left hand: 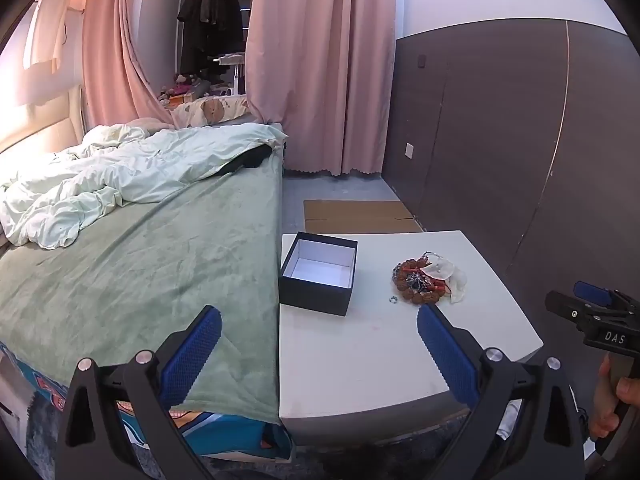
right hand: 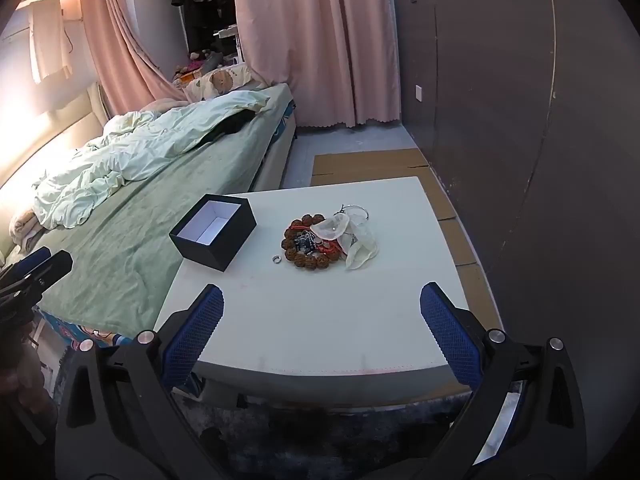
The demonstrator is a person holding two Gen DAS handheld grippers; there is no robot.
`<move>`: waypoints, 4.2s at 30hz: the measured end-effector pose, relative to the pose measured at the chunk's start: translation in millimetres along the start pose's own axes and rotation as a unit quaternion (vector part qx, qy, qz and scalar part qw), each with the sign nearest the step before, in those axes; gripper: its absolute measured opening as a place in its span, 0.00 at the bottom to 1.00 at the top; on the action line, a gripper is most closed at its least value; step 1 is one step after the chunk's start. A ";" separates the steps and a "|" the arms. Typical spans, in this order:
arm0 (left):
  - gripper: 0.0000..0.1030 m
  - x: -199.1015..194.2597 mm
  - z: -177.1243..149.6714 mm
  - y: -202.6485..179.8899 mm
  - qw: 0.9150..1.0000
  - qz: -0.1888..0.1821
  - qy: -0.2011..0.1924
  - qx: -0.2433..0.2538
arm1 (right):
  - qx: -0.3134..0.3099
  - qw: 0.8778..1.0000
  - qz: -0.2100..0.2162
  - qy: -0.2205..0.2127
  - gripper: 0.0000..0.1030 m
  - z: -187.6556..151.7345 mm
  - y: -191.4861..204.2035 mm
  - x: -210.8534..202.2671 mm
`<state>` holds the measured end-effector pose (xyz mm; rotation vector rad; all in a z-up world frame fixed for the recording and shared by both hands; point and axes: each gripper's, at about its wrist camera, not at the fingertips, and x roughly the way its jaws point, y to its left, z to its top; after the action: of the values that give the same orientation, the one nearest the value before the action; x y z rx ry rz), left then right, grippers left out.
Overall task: Organize jewelry
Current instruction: 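Move both tools toward the jewelry pile beside the black box, then close the right tool on the clear plastic bag on the pile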
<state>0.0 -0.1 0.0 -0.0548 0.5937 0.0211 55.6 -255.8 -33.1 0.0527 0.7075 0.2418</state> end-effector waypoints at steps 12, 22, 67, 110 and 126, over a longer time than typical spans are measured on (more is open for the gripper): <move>0.92 2.0 0.2 -3.6 1.000 0.002 0.001 -0.005 | -0.001 1.000 0.002 0.000 0.96 -2.9 1.3 -3.9; 0.92 -1.1 3.9 -3.2 1.000 0.000 -0.001 -0.008 | 0.000 1.000 -0.003 0.002 0.96 -0.4 -3.7 -2.1; 0.92 7.9 -6.8 -9.1 1.000 -0.019 -0.013 0.000 | 0.001 1.000 -0.024 -0.012 0.96 -19.9 -5.1 3.2; 0.74 136.0 14.2 -49.2 0.995 -0.087 0.051 -0.011 | 0.077 0.996 0.023 0.025 0.96 38.2 -67.3 78.6; 0.59 218.8 31.4 -79.2 0.984 -0.138 0.112 -0.025 | 0.141 0.979 0.097 0.109 0.70 70.9 -88.3 165.7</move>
<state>201.7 -76.5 -92.9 -0.1898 0.8053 -0.2426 241.0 -299.7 -96.2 0.3716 0.9531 0.3367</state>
